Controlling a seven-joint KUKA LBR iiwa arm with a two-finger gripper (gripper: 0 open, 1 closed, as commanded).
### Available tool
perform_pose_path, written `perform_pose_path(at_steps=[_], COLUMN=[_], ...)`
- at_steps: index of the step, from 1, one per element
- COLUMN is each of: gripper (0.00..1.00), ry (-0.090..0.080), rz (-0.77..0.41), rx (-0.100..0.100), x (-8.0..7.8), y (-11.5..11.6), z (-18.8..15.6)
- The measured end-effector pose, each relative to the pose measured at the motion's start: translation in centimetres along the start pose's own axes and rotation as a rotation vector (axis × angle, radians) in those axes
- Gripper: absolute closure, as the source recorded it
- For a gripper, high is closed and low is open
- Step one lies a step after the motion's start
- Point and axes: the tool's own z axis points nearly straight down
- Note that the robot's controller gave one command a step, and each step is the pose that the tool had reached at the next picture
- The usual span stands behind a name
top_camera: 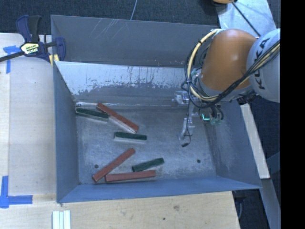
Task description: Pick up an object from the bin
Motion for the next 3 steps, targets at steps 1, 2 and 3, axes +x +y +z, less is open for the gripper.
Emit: perform_pose_path(at_steps=[1,2,3], gripper=[0.0,0.0,0.0], ry=[-0.008,-0.014,-0.008], rz=[0.0,-0.072,0.129], rx=[0.0,0.002,-0.002], x=[-0.2,-0.5,2.3], y=[0.0,2.7,7.9], z=[-0.5,2.7,5.2])
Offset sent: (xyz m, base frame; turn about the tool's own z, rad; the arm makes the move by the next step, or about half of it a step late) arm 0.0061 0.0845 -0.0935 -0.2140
